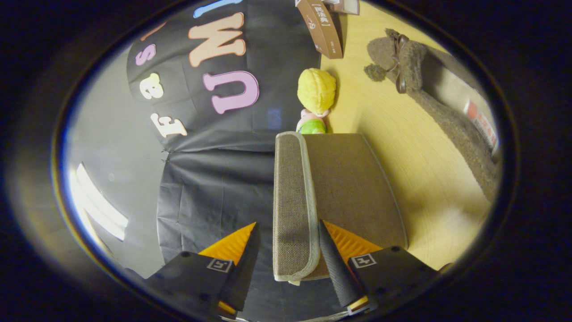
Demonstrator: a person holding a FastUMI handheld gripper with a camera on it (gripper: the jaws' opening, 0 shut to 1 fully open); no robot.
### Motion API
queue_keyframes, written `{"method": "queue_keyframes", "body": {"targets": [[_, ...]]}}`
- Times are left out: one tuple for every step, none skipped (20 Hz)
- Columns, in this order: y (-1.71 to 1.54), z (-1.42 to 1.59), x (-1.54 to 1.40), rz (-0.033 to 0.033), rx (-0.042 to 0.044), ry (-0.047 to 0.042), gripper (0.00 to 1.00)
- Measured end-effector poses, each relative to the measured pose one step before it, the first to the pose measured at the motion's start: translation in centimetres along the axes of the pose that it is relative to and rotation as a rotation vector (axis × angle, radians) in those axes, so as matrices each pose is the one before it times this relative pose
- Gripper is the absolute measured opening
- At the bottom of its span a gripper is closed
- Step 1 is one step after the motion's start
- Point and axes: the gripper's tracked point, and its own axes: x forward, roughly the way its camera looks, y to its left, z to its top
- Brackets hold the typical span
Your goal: Open the storage box then place both shoes into the box .Put the left shoe in first, then the right shoe, with the right side of both shoes facing outward in a uniform manner.
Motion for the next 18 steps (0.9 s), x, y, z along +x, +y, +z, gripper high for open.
{"method": "queue_keyframes", "body": {"targets": [[0.406,-0.176,0.006,0.01578,0.01175,0.00922,0.89],[0.784,-0.274,-0.19,0.02619,0.01534,0.00817,0.86],[0.746,-0.164,0.089,0.02117,0.00285,0.00839,0.83],[0.635,-0.283,0.016,0.01428,-0.01118,0.008,0.81],[0.632,-0.234,0.064,0.00535,-0.01779,0.01369,0.71],[0.598,-0.455,-0.017,0.00183,-0.0171,0.01511,0.62],[0.024,0.833,0.391,-0.02341,-0.02495,-0.02638,0.52],[0.325,0.983,-0.591,-0.00308,-0.00451,-0.02927,0.43],[0.384,-0.33,0.791,0.01573,0.00373,0.00347,0.34],[0.268,-0.191,0.169,-0.0028,-0.00048,0.01047,0.24],[0.585,-0.59,0.032,0.00923,-0.01,0.02472,0.24],[0.452,-0.56,0.155,-0.00441,-0.02676,0.0154,0.24],[0.754,1.214,-0.77,0.00551,-0.02555,-0.04754,0.2],[0.036,0.607,-0.375,-0.01962,-0.04114,-0.00708,0.16],[0.64,-1.035,1.249,0.00754,-0.03204,0.03112,0.12],[0.922,-0.305,0.195,0.00375,-0.02689,0.00867,0.07],[1.061,-0.288,0.045,-0.00166,-0.02529,0.00201,0.03],[0.939,0.149,0.402,-0.00371,-0.02701,-0.00455,0.03]]}}
